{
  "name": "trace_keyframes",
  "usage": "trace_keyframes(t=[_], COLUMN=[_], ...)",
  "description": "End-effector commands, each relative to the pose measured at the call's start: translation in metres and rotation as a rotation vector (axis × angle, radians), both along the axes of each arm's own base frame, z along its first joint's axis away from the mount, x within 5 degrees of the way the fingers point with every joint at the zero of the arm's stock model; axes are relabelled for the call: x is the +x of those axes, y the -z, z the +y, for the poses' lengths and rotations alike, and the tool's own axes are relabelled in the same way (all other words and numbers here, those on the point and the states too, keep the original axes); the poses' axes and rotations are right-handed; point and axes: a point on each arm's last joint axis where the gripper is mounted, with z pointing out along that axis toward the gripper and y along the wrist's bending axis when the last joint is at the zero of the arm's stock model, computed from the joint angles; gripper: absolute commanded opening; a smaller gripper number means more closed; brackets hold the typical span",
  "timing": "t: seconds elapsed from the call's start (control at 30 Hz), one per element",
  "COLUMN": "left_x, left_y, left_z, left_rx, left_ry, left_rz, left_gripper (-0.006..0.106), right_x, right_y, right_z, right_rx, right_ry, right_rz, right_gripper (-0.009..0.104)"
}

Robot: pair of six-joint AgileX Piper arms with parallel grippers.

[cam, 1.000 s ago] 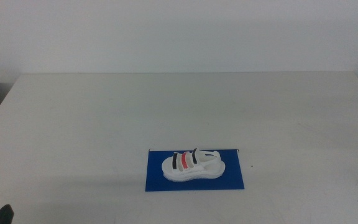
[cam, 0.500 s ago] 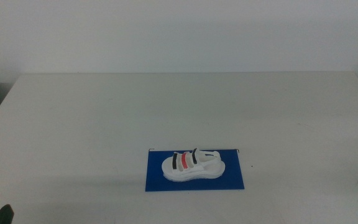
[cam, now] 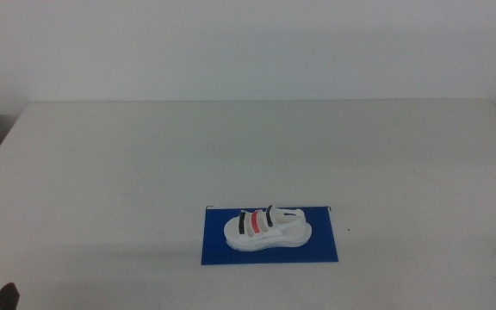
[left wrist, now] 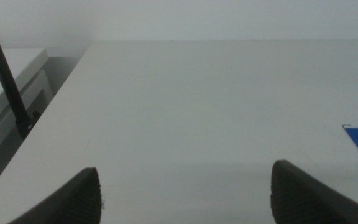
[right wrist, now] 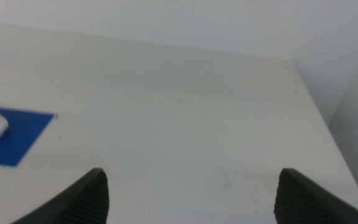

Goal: Use one arm to grab the shoe from the table and place it on the mat.

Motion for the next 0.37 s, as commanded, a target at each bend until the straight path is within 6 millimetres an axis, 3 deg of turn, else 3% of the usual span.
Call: trace_keyframes(t=[0.0,0.33], left_x=[0.001,0.001], left_y=[-0.005,-0.005], left_z=[0.000,0.000], left_rx=[-0.011,-0.011], left_ry=[-0.004,-0.004], left_rz=[-0.083,-0.083], left_gripper=[0.094,0.094], right_x=[-0.001,0.003], right_y=[-0.009,0.024], right_z=[0.000,0.000], right_rx=[-0.014,-0.037], right_ry=[-0.001,-0.001], right_rz=[-0.112,-0.016], right_gripper=[0.071,0.071])
